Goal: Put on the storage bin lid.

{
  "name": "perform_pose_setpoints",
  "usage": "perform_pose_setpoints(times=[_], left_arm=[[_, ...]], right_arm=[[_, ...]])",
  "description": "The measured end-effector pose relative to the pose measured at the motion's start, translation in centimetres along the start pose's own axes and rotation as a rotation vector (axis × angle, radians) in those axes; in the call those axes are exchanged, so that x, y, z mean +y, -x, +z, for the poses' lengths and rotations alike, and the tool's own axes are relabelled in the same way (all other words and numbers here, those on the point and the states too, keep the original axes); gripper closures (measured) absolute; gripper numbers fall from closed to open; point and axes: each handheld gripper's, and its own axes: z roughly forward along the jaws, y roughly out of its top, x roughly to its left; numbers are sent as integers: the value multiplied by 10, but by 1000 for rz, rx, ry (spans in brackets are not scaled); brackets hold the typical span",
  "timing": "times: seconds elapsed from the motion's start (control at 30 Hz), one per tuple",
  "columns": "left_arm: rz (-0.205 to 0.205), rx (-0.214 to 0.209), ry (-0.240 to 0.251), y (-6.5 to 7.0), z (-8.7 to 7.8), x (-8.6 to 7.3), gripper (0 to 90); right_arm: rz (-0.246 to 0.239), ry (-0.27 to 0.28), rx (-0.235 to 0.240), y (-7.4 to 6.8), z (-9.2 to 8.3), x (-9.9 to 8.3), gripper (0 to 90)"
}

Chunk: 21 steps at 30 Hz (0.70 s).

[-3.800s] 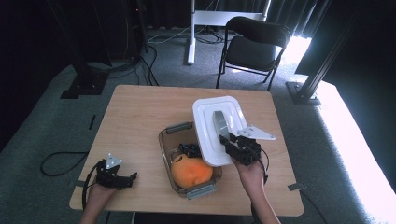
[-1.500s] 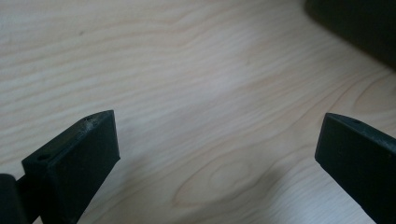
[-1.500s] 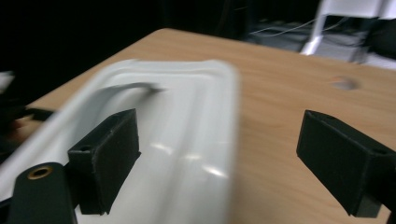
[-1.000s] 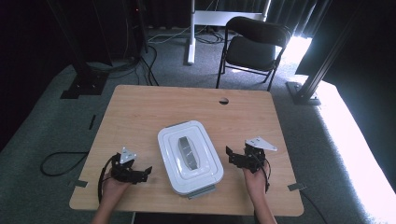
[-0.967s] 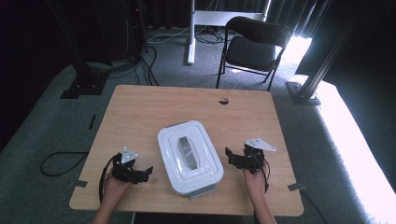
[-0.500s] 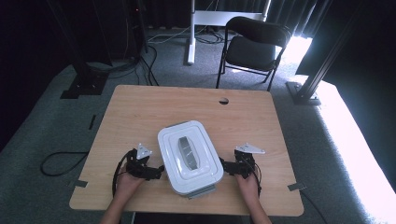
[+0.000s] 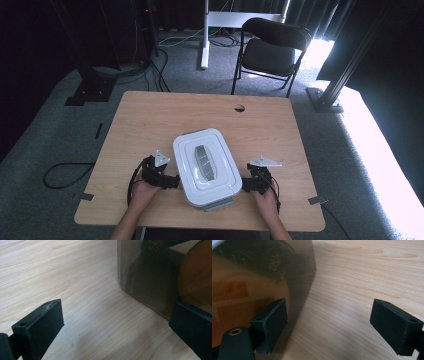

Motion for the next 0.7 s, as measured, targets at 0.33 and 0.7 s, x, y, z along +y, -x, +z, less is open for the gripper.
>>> perform_pose_setpoints(times=[0.33,0.7], left_arm=[[19,-11,-15,2,16,17,1],[44,-10,-20,3,29,29,1]], right_arm=[[11,-2,13,6,-6,-6,142],[10,-4,15,10,-12,-11,145]])
